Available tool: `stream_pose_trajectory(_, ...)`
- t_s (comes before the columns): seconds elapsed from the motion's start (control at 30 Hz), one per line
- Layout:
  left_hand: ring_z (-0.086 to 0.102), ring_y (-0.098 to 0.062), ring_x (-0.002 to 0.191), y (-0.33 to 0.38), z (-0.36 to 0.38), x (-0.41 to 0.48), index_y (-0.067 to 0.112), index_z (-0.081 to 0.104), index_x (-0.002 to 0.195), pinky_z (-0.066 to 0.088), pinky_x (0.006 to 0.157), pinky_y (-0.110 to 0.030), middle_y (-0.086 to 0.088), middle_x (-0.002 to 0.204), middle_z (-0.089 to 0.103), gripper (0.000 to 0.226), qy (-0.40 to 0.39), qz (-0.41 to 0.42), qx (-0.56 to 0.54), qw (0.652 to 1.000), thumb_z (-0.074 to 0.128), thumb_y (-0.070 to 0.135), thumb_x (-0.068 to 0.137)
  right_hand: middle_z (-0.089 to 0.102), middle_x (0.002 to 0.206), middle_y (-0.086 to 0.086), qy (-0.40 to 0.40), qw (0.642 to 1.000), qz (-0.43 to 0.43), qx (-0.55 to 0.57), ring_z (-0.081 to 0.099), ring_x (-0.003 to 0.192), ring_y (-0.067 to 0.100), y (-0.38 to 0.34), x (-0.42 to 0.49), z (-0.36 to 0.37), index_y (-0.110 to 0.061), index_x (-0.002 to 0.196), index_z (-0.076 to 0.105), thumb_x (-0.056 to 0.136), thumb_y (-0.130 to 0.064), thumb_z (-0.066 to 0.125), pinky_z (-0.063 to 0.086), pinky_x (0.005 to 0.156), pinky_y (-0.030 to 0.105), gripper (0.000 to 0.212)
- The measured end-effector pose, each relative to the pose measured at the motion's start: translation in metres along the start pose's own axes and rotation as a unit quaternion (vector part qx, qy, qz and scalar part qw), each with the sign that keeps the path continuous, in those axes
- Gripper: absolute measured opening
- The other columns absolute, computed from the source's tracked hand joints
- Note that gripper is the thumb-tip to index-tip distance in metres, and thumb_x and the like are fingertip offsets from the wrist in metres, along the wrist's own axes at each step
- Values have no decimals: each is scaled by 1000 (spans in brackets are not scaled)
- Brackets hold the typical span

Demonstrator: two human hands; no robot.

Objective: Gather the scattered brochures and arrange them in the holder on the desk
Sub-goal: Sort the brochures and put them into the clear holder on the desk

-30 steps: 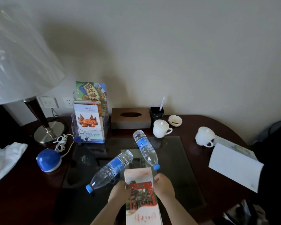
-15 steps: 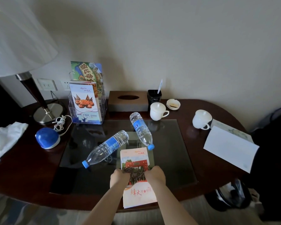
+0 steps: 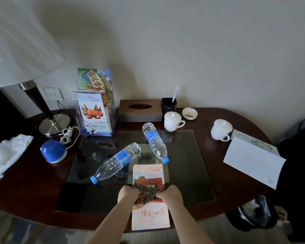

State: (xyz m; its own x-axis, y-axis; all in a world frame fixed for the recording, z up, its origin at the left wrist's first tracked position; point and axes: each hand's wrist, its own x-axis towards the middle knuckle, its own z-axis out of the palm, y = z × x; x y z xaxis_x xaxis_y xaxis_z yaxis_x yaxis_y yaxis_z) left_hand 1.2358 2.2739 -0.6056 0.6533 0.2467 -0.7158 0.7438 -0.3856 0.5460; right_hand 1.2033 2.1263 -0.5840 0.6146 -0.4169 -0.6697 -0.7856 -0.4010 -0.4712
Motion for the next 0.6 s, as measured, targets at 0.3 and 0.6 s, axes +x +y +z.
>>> stream_pose_trajectory(0.3,72,-29,78,2,-7,-22,4,65,87,58,81,-43,-14,84,73,3,-63,-5,-121,991,64,6,85,69,97,4,-56,998,-1,8,69,86,16,8,1,-9,-11,102,61,78,-33,77,56,81,27,36)
stream_pose_trajectory(0.6,71,-33,89,63,-58,-35,-1,65,94,57,84,-46,-18,95,73,10,-137,141,-194,961,57,-2,90,76,77,4,-55,985,-110,119,73,74,17,-47,-2,-63,-9,80,70,70,-12,83,60,77,40,17)
